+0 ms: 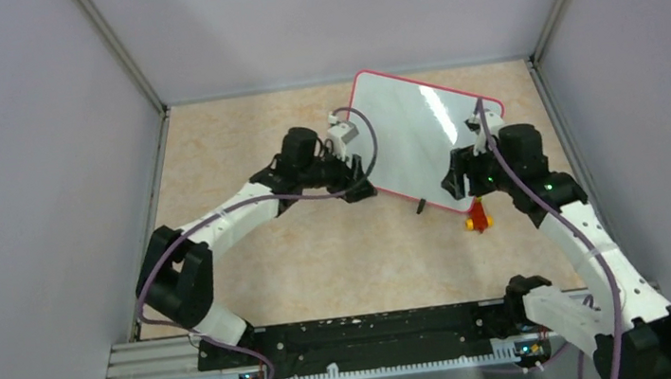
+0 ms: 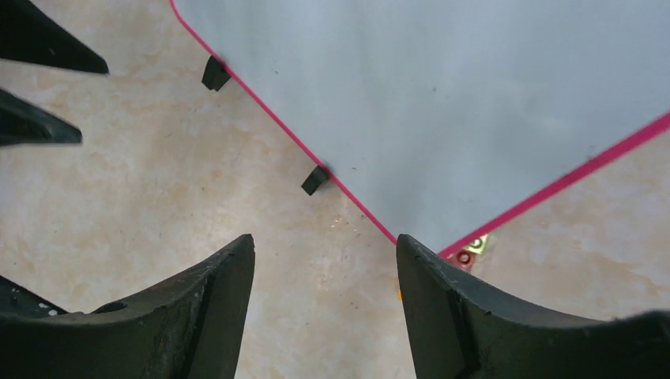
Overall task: Write a sentence on the whiteboard
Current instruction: Adjust the whiteboard stand at the center of the board.
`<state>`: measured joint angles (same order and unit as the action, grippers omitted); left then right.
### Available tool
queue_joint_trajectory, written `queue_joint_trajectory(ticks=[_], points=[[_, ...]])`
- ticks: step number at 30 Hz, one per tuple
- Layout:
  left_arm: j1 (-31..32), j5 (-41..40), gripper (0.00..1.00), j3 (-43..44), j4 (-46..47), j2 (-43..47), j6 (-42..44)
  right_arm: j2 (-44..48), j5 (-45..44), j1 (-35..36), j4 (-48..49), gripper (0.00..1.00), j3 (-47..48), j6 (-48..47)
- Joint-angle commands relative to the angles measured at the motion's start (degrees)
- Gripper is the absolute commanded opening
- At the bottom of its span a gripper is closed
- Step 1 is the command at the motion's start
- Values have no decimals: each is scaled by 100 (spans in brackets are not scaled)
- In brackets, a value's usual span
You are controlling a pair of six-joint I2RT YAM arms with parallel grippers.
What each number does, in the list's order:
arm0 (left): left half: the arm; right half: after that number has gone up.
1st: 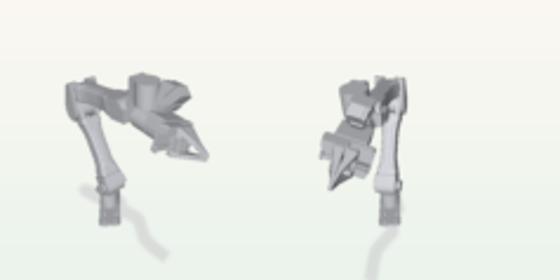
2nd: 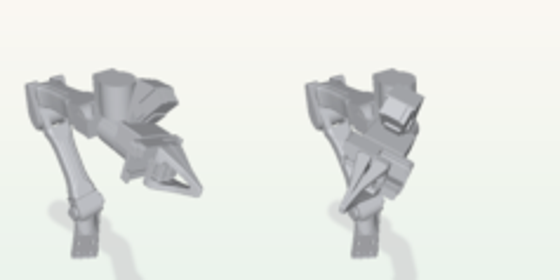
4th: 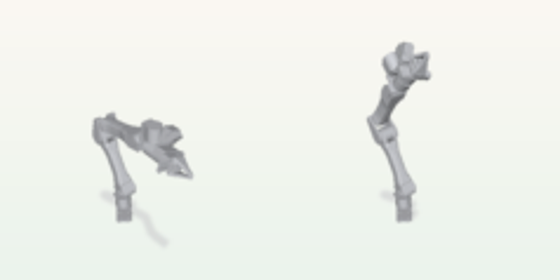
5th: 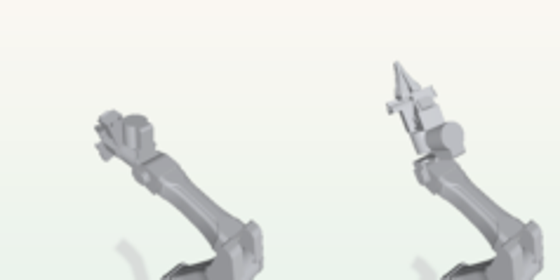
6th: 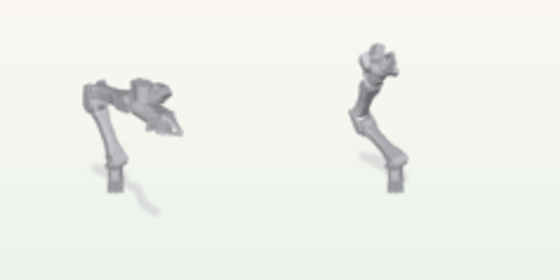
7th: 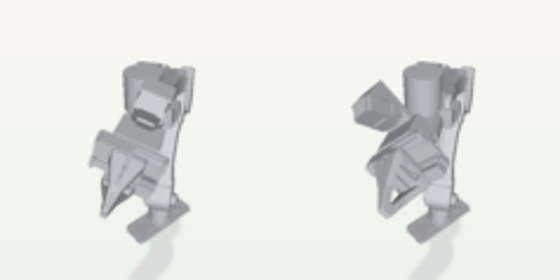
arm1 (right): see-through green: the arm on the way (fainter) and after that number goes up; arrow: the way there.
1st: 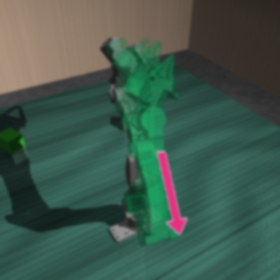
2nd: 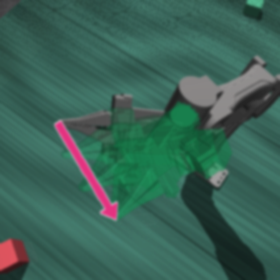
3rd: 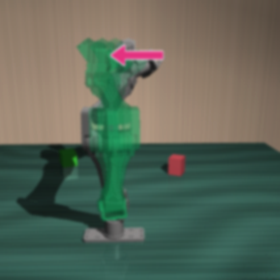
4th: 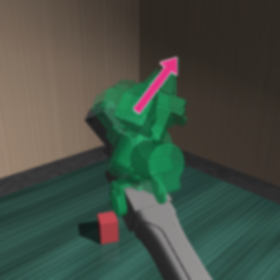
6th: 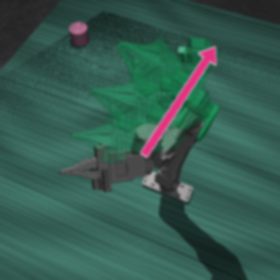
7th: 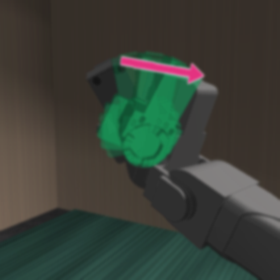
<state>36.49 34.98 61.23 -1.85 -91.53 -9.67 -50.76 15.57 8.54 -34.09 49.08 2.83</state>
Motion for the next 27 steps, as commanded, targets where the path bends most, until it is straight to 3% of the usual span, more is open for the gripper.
queue_joint_trajectory(ticks=[1,5,10,27], points=[[-845,-172,68,-72,-474,581,-523,-451,-1181,851,410,65,-43,836],[-1433,-615,74,138,-764,961,-759,-1037,-2281,1568,386,65,53,1511],[-1794,-1257,78,139,-838,1339,-1229,-1749,-2311,1965,291,65,277,2052],[-2146,-1159,80,122,-678,1567,-1520,-3221,-3176,2623,402,52,716,2880]])
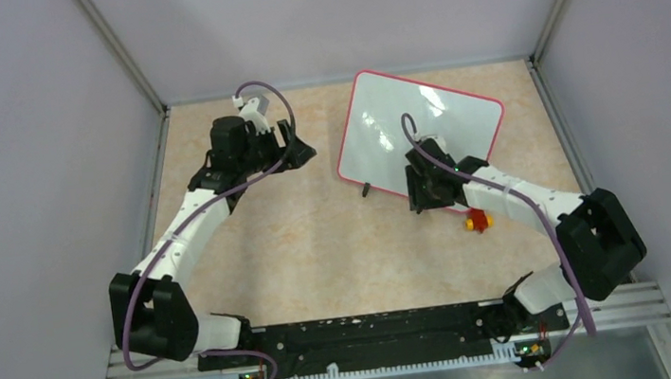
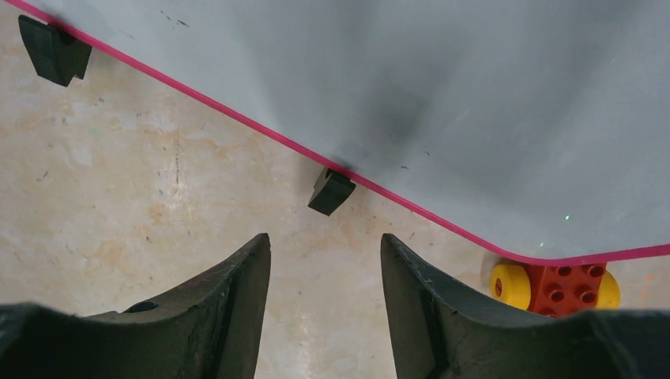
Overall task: Write a sentence on the whiteboard
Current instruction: Adjust the whiteboard stand at the center of the board.
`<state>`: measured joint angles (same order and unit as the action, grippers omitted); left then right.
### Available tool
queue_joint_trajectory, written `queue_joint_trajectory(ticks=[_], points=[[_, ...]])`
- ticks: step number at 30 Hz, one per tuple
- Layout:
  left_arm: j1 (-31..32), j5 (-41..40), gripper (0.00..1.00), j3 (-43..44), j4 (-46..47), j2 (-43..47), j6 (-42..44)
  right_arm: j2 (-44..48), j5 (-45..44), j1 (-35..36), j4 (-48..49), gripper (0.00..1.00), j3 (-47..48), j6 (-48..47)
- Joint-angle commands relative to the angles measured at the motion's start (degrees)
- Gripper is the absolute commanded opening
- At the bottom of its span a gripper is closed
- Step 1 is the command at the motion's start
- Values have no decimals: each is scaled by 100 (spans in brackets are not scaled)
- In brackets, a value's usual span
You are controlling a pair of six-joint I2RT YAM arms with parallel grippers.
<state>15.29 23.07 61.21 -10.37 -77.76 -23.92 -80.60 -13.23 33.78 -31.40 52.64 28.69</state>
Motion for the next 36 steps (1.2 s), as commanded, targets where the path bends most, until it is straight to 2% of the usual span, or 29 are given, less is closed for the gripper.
queue_joint_trajectory(ticks=[1,15,23,29,32,36], points=[[-26,33,80,125,176,207,-109,-307,-288,106,134,51,370,320],[-35,30,82,132,127,358,-104,-1031,-501,111,289,38,610,512],[-44,31,82,129,114,385,-104,-1333,-647,111,384,37,730,483],[-61,-18,82,118,39,433,-43,-1297,-619,96,543,20,592,202],[-78,-51,82,132,-11,450,-4,-1163,-490,94,627,6,492,-8],[-87,-59,82,160,-65,455,47,-1018,-278,95,608,0,434,-339]])
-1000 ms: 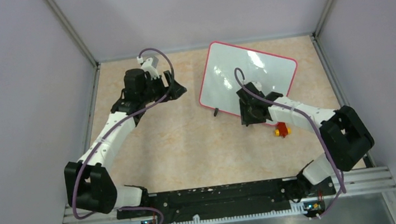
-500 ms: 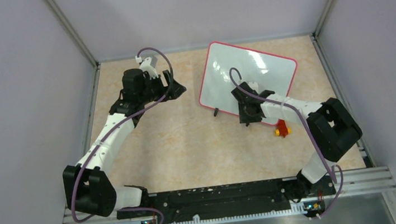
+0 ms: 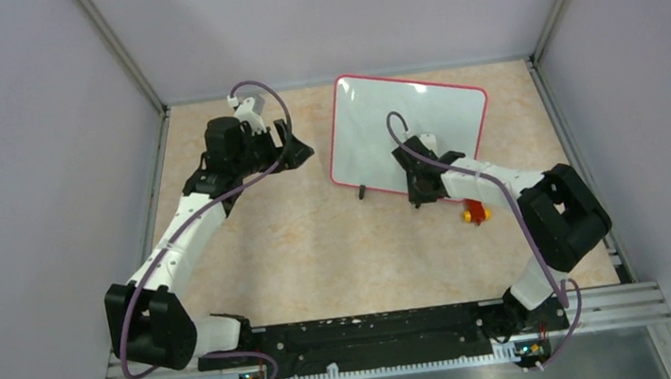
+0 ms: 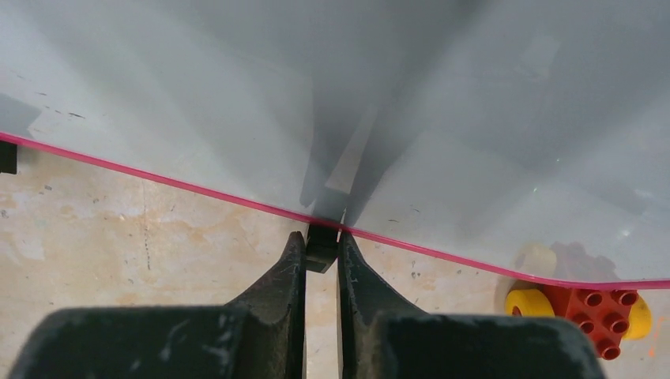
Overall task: Write a sentence on the whiteboard
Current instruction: Adjust the whiteboard stand at the center of the board.
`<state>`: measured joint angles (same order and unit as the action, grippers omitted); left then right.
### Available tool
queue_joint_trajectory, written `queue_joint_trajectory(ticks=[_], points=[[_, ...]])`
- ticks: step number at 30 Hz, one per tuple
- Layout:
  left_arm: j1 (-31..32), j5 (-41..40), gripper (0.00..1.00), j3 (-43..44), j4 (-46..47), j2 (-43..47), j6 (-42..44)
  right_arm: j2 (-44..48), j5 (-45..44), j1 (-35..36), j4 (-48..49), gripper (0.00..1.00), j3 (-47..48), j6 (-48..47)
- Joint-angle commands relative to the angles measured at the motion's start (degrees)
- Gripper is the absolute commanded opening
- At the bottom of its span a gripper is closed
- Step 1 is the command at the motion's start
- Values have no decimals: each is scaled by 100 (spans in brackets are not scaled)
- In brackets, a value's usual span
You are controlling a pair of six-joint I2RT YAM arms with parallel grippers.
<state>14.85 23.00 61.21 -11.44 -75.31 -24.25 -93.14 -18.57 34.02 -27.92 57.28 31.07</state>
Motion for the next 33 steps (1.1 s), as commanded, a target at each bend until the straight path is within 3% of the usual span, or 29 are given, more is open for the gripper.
queue_joint_trajectory(ticks=[1,20,33], points=[[-50,-58,82,167,19,222,97,288,357,70,286,0,-75,-689],[-358,-272,83,214,-488,615,403,1130,1759,254,1379,0,-1195,-2238],[-1277,1,87,1028,-1058,823,368,1487,3389,263,1449,0,-1534,-3798]])
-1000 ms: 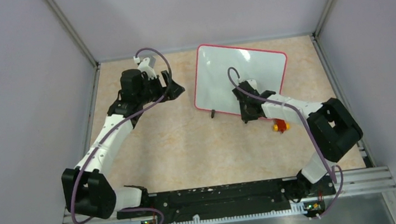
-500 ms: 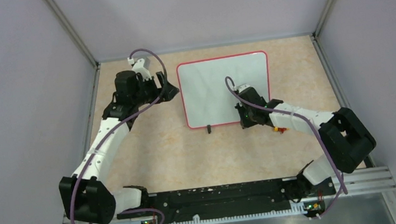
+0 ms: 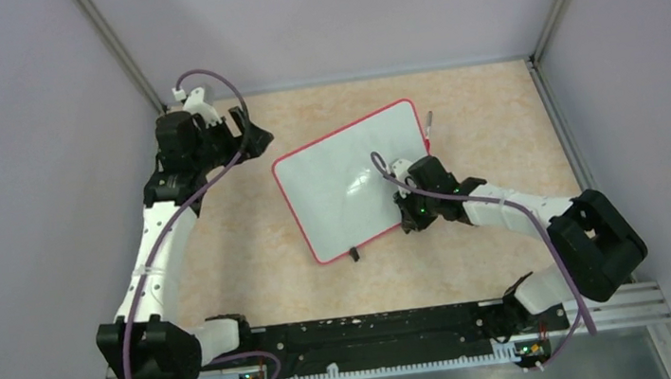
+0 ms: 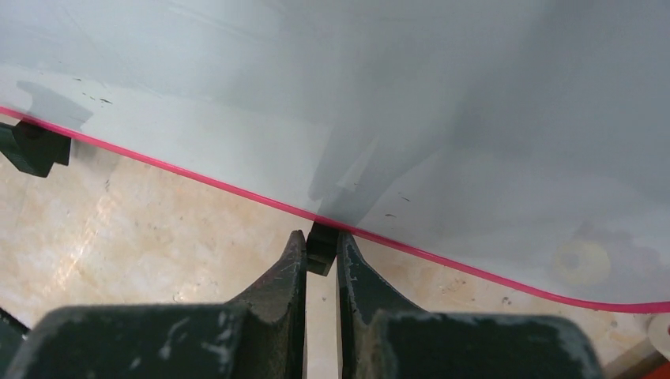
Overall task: Write a sentence on the whiteboard
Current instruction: Adjust the whiteboard stand at the center of the board.
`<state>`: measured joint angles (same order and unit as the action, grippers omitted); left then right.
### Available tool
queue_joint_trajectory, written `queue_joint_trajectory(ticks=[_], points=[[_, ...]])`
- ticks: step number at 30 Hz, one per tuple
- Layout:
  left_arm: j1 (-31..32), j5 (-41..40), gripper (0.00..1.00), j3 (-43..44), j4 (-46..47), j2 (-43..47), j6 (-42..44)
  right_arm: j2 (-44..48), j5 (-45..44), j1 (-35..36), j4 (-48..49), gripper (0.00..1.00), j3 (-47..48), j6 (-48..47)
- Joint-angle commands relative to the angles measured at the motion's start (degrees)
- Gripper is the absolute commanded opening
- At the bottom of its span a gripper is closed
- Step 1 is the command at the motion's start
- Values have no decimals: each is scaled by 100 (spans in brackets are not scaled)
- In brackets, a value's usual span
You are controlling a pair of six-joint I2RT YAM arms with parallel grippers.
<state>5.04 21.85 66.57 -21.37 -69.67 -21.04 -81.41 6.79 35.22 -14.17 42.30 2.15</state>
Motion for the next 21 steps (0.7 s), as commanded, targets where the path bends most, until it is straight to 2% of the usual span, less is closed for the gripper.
queue_joint_trajectory(ticks=[1,5,21], points=[[-365,125,88,544,-77,274,58,308,946,143,39,0,-38,-1014],[-469,127,91,621,-138,335,166,290,1050,177,16,0,-29,-1277],[-613,276,93,544,-116,281,250,434,1027,664,-233,0,-86,-1063]])
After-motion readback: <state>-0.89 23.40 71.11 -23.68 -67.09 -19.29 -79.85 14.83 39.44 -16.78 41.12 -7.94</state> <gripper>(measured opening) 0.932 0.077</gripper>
